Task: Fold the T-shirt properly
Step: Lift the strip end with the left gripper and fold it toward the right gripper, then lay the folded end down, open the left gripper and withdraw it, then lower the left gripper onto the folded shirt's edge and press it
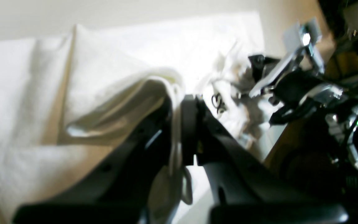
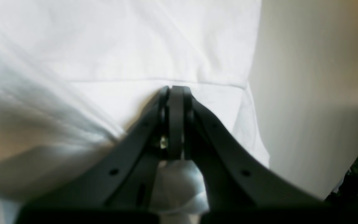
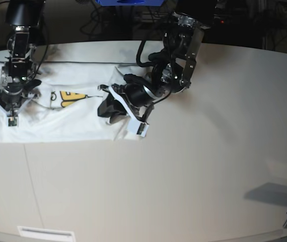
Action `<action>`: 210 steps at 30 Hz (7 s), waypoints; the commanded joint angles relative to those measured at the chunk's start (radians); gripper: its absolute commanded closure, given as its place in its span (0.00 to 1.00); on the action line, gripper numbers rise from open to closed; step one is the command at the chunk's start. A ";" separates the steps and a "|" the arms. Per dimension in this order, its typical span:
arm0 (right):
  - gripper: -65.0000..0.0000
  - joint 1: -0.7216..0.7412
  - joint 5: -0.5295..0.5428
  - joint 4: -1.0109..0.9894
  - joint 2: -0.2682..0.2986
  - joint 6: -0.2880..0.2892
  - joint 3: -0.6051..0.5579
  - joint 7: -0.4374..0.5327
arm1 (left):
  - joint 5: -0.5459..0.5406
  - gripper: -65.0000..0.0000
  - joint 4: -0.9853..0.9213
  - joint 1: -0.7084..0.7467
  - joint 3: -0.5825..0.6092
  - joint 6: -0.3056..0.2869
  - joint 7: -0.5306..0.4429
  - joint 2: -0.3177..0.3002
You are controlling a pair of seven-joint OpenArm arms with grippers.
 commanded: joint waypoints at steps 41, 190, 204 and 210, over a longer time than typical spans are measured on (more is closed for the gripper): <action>1.00 0.001 0.004 0.003 0.013 0.003 0.006 -0.025 | -0.018 1.00 -0.321 -0.260 0.112 -0.014 -0.019 0.126; 0.27 0.239 1.273 -0.094 0.261 0.686 0.348 -0.770 | 0.883 0.64 0.133 0.049 -0.296 0.003 -0.082 -0.168; 0.27 0.231 1.276 -0.131 0.281 0.608 0.343 -0.740 | 0.407 1.00 0.087 0.096 -0.689 0.000 -0.030 -0.173; 0.28 0.216 1.276 -0.131 0.281 0.603 0.343 -0.740 | 0.380 1.00 -0.032 0.030 -0.692 0.000 -0.030 -0.200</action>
